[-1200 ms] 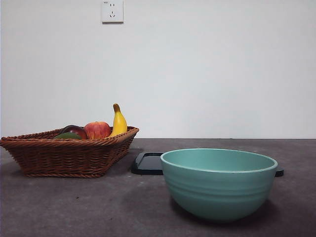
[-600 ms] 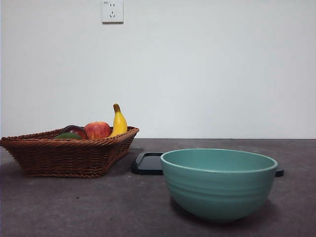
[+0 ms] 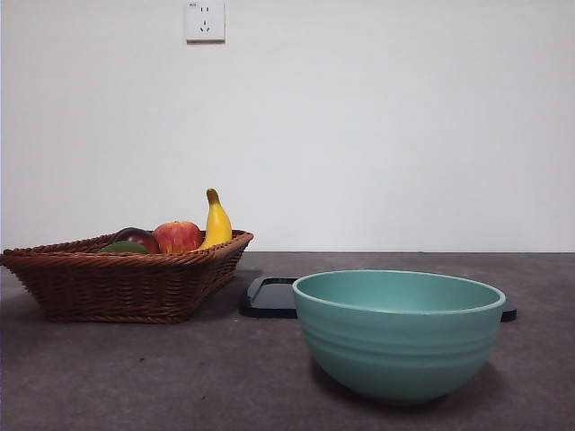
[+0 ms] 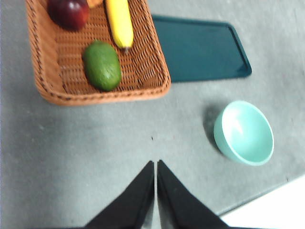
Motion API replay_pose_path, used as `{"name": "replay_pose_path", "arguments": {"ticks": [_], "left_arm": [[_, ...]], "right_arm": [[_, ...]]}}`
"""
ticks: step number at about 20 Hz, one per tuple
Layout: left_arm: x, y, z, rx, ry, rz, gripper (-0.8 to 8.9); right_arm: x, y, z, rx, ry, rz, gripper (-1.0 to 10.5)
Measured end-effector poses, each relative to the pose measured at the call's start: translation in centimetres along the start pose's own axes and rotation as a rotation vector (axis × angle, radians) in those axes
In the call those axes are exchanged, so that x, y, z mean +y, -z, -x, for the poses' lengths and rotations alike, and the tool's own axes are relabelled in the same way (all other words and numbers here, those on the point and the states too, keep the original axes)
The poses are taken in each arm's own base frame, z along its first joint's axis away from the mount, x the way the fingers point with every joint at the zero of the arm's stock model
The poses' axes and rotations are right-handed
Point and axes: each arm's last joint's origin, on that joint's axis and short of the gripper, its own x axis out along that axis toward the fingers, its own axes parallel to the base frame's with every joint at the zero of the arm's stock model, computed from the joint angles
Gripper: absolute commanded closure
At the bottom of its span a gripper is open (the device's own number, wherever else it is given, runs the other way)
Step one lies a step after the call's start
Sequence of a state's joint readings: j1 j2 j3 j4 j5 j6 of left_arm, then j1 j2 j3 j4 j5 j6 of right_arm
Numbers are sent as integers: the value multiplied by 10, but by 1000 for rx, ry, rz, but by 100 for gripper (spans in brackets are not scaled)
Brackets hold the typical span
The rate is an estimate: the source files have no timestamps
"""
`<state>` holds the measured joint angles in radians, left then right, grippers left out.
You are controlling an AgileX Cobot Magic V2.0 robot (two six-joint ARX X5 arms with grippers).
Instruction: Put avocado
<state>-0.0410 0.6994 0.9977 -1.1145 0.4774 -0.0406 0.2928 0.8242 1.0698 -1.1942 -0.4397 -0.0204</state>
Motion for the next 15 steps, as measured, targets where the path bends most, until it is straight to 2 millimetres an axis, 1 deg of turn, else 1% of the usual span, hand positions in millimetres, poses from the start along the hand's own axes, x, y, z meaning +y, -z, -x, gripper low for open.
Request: {"name": "replay_pose_path", "arguments": {"ticks": [2,3,4,5,6,7,9,10,11,15], "left_arm": [[0,1,0,12,2,0,804],[0,1,0,12,2,-1,785],[0,1,0,14,2,-1,739],[0,2,0,19,2,1,662],[0,2,0,20,2,2,610],[0,2,0,20,2,2,550],[0,2,0,20,2,2,475],[0,2,0,20,2,2,458],[0,2,0,20,2,2,451],[-1,2,-1,22,6,-3,437]], "right_arm": [[2,0,-1,8,-13,19,940],[3,0,-1,8,-15,22,940],[3,0,-1,9,-17,24,934],[3,0,-1,9,-16,25,891],[3,0,-1,8,-16,26,842],[3,0,-1,8,-16,27,769],[3,0,-1,8,-16,27,622],[3,0,-1,8,-16,27,562],[3,0,-1,8,-16,27,529],[3,0,-1,8,-16,27,523]]}}
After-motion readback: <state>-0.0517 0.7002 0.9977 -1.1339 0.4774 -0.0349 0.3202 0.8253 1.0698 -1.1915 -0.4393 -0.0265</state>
